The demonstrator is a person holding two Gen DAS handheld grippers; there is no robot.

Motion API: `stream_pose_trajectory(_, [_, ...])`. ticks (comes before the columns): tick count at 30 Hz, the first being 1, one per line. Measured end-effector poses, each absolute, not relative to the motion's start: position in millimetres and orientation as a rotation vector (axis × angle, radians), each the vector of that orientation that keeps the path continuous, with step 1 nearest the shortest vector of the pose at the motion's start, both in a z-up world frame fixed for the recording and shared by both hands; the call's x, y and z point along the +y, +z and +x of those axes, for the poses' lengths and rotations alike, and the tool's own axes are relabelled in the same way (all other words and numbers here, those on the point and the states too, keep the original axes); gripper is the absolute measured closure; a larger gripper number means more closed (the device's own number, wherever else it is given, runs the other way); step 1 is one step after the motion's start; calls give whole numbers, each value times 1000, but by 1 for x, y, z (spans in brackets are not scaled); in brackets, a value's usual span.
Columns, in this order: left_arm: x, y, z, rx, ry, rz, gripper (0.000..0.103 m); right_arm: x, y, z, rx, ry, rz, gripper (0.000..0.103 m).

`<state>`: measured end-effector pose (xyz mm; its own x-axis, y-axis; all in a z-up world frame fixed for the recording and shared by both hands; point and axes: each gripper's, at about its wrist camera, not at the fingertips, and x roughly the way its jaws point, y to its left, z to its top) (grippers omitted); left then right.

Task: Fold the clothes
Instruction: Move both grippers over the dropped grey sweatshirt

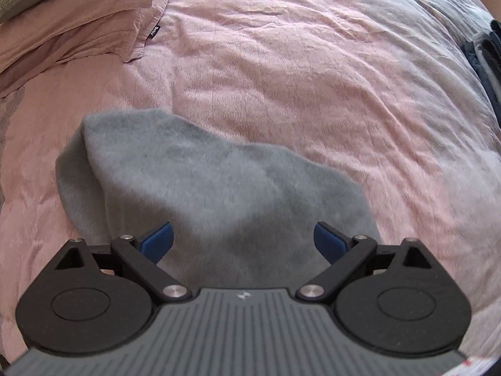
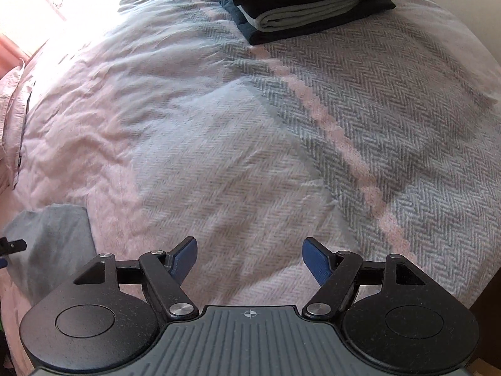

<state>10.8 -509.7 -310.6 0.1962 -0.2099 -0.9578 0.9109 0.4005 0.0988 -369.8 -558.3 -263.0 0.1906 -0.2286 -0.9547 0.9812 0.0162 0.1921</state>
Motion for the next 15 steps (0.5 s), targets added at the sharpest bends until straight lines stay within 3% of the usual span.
stream_pose_trajectory(11, [-600,-385,76,1209,-710,763,10,-581,-295,-366,937,-1217,1188,32])
stream_pose_trajectory(15, [-600,-402,90,1314,-701,776,33,-576,-306,-358,981,-1206,1205,32])
